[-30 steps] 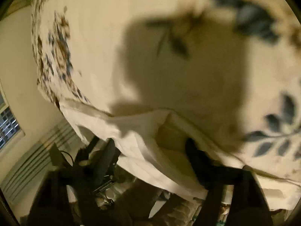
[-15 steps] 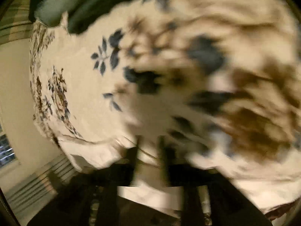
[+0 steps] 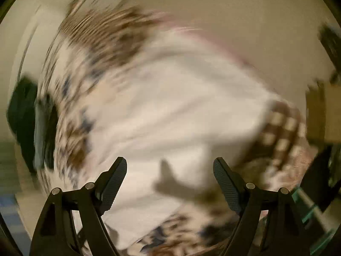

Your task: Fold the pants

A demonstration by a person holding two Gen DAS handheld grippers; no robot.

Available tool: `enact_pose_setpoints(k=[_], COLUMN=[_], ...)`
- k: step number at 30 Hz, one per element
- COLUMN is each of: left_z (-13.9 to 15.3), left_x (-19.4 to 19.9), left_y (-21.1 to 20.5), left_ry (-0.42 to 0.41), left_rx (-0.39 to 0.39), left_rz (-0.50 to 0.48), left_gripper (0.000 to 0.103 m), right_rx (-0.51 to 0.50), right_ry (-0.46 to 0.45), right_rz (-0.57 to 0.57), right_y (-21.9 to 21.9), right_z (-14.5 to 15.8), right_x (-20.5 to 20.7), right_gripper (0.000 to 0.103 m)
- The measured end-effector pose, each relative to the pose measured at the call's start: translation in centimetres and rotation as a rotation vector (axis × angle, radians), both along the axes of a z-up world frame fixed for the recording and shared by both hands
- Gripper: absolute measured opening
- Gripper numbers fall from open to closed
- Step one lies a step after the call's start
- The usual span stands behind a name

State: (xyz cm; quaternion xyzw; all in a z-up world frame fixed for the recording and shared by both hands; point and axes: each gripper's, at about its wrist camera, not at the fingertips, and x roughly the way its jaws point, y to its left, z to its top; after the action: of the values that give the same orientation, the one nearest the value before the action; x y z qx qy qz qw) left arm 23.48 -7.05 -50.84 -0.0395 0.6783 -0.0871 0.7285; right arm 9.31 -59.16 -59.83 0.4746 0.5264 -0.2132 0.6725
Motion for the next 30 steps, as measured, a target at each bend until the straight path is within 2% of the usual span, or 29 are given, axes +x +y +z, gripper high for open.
enact_pose_setpoints(k=[3,5,7,8,9,11,12,14,17,19,21,24,26,30], left_z=[-1.7,-2.6,-3.4,-3.7,-4.0,-4.3,-4.4,-4.9,-5.4,-5.6,-5.7,-6.4,-6.7,-6.8], left_x=[0.0,-0.3,-0.4,-0.4,-0.4,-0.1,0.1,0.5,0.8,1.0,0.9,1.2,1.3,0.8], left_y=[-3.9,-5.7,-7.0,-7.5,-7.8,-8.4,-8.5,-8.8,-8.5,-8.5,-8.4,-9.5,-9.8,-9.7], left_ry=[0.026,0.044,0.054,0.059,0.060,0.053,0.052,0.056,0.068,0.070,0.066,0.065,0.068,0.067], left_rx=[0.000,0.018,0.038,0.046,0.047,0.074,0.082,0.098,0.109,0.116,0.124,0.132,0.134,0.136], left_rz=[-0.051,-0.081,-0.102,-0.109,-0.113,-0.123,-0.125,-0.119,-0.110,-0.112,-0.120,-0.123,-0.121,-0.120], left_gripper=[0.103,0.103,0.103,0.103,0.103,0.103,0.103,0.103,0.103,0.103,0.103,0.103,0.103,0.103], right_rx=[0.077,0.116,0.129,0.139,0.140,0.171,0.171,0.151,0.227,0.264,0.241,0.183,0.144,0.096], right_ry=[-0.043,-0.077,-0.146,-0.202,-0.245,-0.390,-0.426,-0.396,-0.449,-0.510,-0.568,-0.579,-0.553,-0.422], right_rz=[-0.057,-0.065,-0.082,-0.087,-0.083,-0.088,-0.081,-0.061,-0.142,-0.163,-0.127,-0.059,-0.033,-0.022], right_y=[-3.1,-4.3,-4.3,-4.2,-3.9,-4.0,-4.0,-4.1,-5.4,-5.7,-5.5,-4.9,-4.7,-5.6], right_z=[-4.6,-7.5,-8.9,-8.9,-8.9,-7.9,-7.6,-8.5,-10.6,-10.0,-8.1,-6.0,-5.7,-7.4], right_x=[-3.3,-4.1,-4.5,-4.5,-4.5,-4.9,-4.7,-4.2,-4.3,-4.4,-4.3,-4.0,-3.6,-2.3], right_gripper=[0.085,0.085,0.093,0.095,0.093,0.086,0.086,0.086,0.087,0.085,0.085,0.085,0.085,0.085])
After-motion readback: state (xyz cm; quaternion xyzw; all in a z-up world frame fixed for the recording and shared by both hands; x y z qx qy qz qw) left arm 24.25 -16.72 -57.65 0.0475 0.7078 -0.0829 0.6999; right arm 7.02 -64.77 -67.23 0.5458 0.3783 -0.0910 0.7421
